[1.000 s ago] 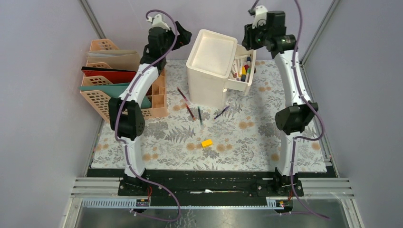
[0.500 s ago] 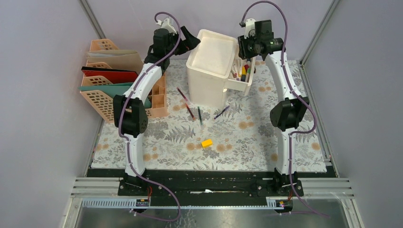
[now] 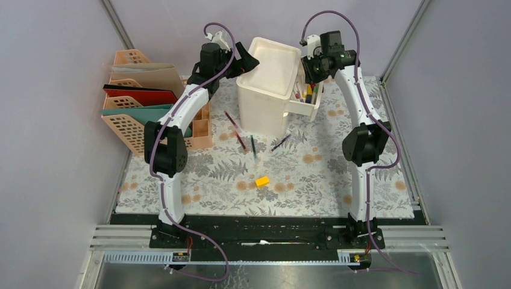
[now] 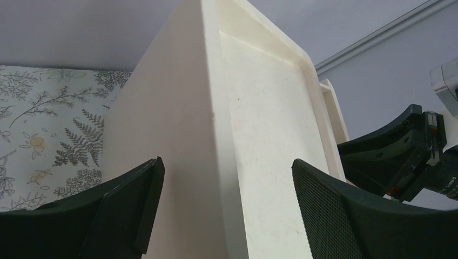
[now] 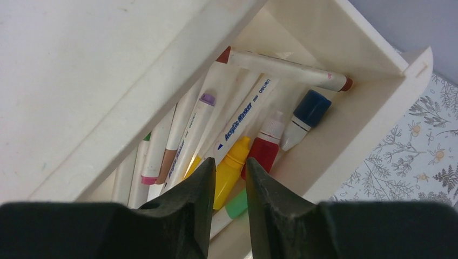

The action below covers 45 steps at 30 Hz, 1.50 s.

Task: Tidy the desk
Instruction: Pick up the stationery from the drawer.

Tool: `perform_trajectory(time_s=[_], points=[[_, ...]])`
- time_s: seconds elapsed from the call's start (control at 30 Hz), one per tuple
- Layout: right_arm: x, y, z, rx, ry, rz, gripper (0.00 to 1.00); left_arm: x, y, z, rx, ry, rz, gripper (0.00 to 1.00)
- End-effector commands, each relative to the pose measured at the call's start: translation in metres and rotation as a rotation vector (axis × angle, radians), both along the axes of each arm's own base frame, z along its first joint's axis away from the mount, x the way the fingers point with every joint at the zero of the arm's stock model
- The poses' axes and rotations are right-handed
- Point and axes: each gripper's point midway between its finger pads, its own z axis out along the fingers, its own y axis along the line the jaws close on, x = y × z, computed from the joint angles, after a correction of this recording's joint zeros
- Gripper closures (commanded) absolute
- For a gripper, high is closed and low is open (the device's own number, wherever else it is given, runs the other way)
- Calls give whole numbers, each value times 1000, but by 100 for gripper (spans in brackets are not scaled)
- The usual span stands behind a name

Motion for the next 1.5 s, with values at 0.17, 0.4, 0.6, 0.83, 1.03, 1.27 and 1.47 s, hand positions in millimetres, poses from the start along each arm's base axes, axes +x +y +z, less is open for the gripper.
perform_trajectory(time_s=[0.17, 0.4, 0.6, 0.83, 1.03, 1.27, 1.47], points=[[-14, 3, 1, -129, -2, 67, 66, -11, 18, 44, 23, -111, 40, 6], [-14, -6, -12, -191, 24, 53, 65, -12, 30, 47, 34, -121, 70, 5], [-15, -5, -20, -218, 39, 62, 64, -15, 39, 50, 38, -127, 88, 5], [-16, -4, -33, -226, 72, 71, 62, -16, 45, 51, 41, -129, 102, 1], [-17, -5, -46, -241, 102, 78, 61, -18, 49, 55, 45, -135, 110, 1], [-31, 19, -45, -119, 151, 157, 63, -20, 51, 55, 43, -134, 113, 1], [-34, 46, -15, 36, 104, 206, 59, -21, 49, 57, 40, -136, 104, 1]])
